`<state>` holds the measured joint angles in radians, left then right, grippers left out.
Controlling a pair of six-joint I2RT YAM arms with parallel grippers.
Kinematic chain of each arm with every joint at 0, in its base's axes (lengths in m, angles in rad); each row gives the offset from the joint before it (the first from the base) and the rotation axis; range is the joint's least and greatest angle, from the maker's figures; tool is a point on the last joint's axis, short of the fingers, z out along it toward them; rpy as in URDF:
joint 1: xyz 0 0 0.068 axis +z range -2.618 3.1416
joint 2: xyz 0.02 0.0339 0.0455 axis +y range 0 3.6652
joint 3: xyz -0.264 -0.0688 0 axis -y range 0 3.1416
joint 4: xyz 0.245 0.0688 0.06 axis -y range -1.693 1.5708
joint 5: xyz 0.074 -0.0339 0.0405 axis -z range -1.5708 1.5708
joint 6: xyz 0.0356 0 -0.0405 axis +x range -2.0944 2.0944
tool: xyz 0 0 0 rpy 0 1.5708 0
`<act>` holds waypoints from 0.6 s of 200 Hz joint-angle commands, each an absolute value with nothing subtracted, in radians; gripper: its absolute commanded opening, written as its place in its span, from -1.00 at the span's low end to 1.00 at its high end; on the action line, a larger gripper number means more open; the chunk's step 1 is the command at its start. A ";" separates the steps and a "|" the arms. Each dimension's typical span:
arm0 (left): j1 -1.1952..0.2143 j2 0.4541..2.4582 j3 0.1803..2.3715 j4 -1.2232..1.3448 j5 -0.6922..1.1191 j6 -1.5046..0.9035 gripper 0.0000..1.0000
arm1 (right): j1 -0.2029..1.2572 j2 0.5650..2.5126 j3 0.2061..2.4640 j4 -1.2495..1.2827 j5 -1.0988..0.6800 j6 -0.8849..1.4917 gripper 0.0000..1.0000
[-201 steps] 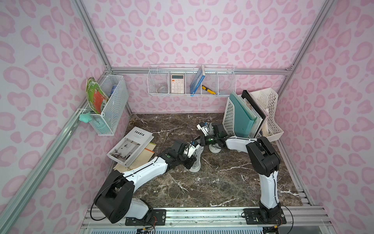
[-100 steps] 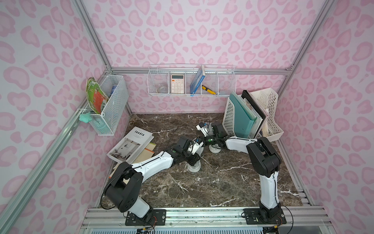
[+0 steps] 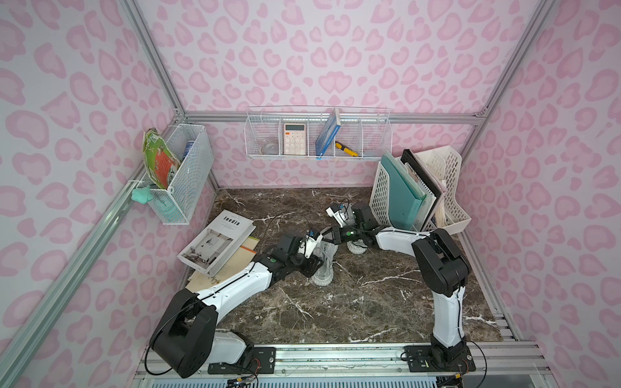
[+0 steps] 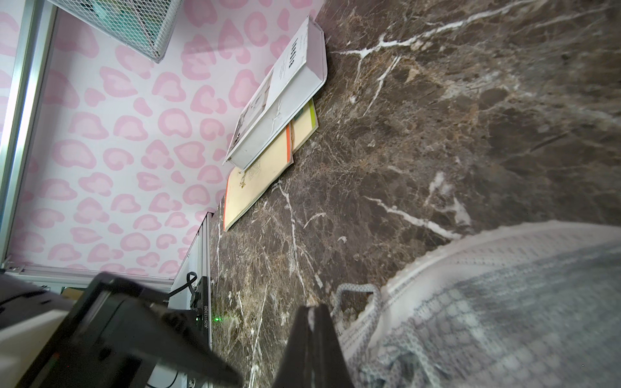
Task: Tie the shoes
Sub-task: Wrap the shoelace around the shoelace.
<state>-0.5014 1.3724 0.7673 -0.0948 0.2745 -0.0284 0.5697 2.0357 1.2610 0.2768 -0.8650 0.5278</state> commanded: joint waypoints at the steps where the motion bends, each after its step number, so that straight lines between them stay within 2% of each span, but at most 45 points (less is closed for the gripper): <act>1: -0.459 1.400 0.785 -0.078 0.270 -0.051 -0.13 | 0.574 2.018 1.251 0.319 -0.856 0.516 -1.00; 67: -0.436 1.552 0.913 -0.113 0.404 -0.014 -0.05 | 0.575 2.003 1.233 0.329 -0.848 0.519 -1.00; 120: -0.436 1.595 0.941 -0.105 0.414 -0.011 0.02 | 0.577 2.003 1.232 0.332 -0.848 0.519 -1.00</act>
<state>-0.4377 1.5799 0.9249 -0.1093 0.3923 -0.0227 0.5758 2.0106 1.2335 0.2981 -0.8486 0.5278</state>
